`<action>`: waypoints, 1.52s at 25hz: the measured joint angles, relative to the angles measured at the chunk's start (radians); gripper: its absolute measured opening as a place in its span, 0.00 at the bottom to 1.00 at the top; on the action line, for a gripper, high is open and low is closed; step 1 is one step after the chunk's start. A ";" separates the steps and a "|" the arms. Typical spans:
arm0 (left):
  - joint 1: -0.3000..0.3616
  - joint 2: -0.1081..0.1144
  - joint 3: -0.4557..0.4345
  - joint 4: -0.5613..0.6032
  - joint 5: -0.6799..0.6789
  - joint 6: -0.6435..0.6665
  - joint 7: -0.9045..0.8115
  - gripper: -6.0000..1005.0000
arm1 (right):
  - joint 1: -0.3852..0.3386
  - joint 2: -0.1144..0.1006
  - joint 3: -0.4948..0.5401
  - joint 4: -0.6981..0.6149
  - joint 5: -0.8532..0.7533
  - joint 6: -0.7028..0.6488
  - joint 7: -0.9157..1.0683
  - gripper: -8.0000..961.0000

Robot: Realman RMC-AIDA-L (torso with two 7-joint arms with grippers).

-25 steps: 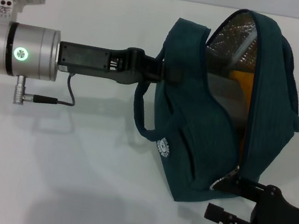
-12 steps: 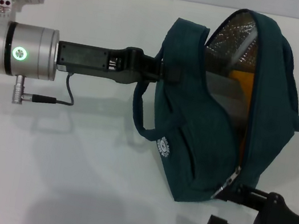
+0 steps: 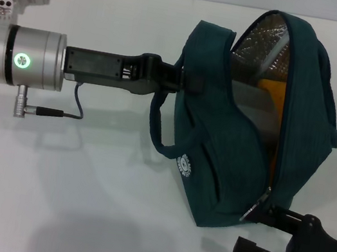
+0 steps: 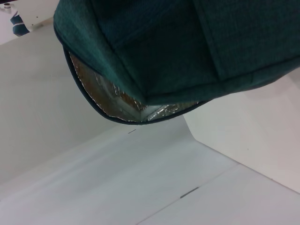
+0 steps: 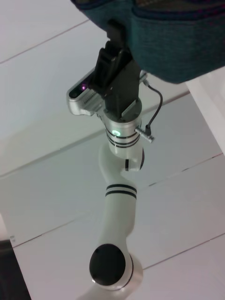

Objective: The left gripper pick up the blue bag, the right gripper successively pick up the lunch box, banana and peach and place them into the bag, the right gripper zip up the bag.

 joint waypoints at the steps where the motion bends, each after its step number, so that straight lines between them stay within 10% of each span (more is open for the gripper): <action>1: 0.000 -0.001 0.000 0.000 0.000 0.000 0.000 0.04 | 0.000 0.001 0.001 0.000 0.000 0.001 0.000 0.62; 38: 0.002 0.000 -0.001 -0.006 0.000 0.000 0.011 0.04 | -0.053 -0.003 -0.046 0.035 0.039 -0.064 -0.055 0.63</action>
